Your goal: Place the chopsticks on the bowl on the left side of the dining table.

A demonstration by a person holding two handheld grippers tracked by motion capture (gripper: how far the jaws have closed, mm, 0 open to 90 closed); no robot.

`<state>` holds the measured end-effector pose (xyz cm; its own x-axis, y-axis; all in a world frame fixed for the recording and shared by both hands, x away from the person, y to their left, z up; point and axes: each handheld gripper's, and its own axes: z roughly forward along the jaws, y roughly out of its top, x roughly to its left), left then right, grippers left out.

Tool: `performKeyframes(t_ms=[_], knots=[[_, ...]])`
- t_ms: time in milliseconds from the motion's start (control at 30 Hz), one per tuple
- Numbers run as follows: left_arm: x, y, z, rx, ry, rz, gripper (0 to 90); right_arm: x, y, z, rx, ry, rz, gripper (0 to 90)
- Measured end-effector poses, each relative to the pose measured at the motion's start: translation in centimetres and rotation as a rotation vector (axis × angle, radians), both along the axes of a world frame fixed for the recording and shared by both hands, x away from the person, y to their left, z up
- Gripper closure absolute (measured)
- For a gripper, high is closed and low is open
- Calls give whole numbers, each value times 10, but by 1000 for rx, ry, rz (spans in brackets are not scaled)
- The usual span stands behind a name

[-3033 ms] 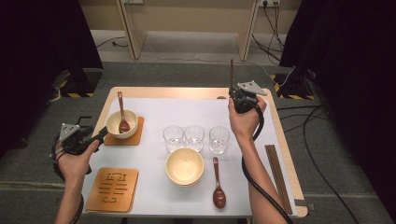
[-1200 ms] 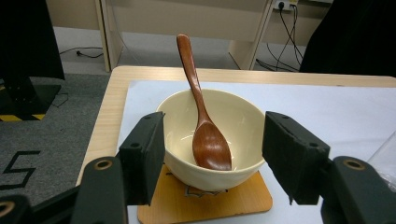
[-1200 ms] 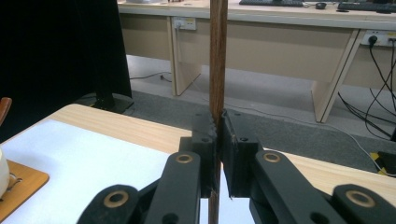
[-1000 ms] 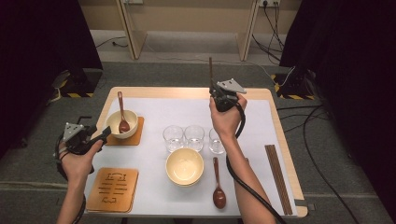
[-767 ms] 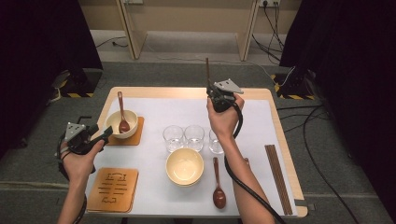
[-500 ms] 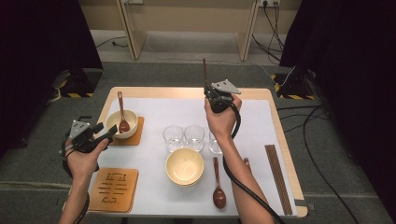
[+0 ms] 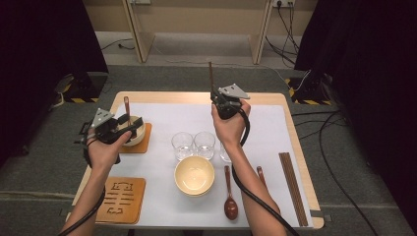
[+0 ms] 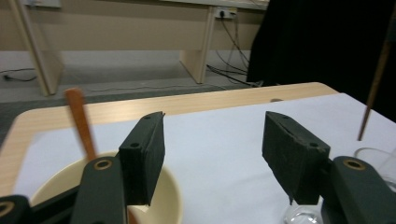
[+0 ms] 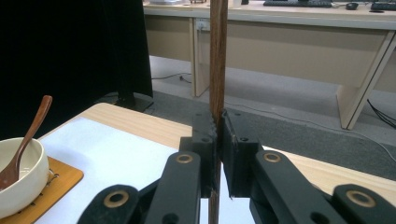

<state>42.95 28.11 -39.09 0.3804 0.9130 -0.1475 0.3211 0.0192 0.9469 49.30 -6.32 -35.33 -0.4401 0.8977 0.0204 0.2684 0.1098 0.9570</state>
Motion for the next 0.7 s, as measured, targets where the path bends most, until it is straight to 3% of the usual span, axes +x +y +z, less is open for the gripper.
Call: performKeyframes(t_ms=[500,700], knots=[[41,-70,45,1,-73,-124,393,-2,7,-2,0,-9,14,846],[52,-94,55,-12,-77,-175,399,-2,10,-4,-2,-7,19,846]])
